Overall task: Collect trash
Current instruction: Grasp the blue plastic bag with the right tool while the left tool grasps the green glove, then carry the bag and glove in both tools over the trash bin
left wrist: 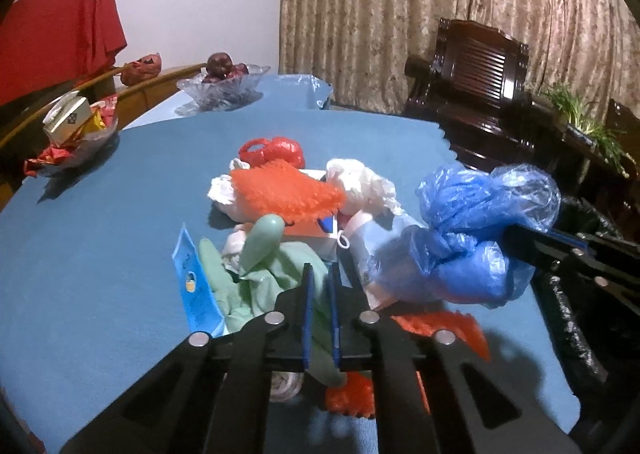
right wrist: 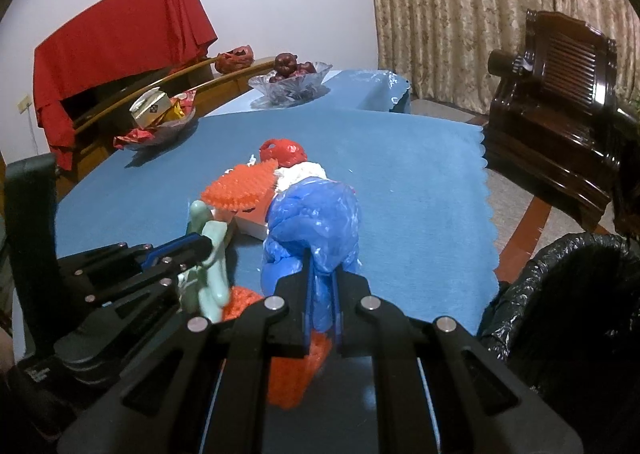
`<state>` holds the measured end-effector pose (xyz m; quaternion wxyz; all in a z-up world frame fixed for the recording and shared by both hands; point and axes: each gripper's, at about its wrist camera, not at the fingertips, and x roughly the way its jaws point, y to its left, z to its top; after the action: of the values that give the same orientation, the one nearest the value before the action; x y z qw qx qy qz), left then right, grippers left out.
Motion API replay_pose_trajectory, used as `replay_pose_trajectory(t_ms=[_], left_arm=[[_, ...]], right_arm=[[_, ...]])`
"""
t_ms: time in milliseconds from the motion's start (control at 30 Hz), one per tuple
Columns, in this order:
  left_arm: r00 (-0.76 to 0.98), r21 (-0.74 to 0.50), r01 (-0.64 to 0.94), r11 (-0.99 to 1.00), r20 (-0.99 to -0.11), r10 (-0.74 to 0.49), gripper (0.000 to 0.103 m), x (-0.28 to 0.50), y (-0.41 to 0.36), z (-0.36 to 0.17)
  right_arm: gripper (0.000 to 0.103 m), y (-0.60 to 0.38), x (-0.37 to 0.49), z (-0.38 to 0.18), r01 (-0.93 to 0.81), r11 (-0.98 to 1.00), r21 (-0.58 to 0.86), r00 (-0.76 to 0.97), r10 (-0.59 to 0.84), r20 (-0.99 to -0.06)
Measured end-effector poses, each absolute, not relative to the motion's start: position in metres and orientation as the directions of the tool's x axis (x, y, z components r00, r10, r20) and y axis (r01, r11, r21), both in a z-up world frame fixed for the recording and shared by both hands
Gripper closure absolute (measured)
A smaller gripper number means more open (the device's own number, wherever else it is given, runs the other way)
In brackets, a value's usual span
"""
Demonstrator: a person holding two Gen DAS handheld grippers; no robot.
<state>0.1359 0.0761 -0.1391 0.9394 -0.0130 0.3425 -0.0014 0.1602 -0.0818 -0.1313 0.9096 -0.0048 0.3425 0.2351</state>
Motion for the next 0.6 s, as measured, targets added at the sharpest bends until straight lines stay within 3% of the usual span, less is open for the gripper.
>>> replay_pose_trajectory(t_ms=[600], left_arm=[[0.815,-0.1,0.036,0.994,-0.573,-0.087,0.1,0.112,0.071,-0.091]], right_arm=[[0.096,-0.091,0.15,-0.109,-0.42,0.893,0.16,0.684,0.427,-0.591]])
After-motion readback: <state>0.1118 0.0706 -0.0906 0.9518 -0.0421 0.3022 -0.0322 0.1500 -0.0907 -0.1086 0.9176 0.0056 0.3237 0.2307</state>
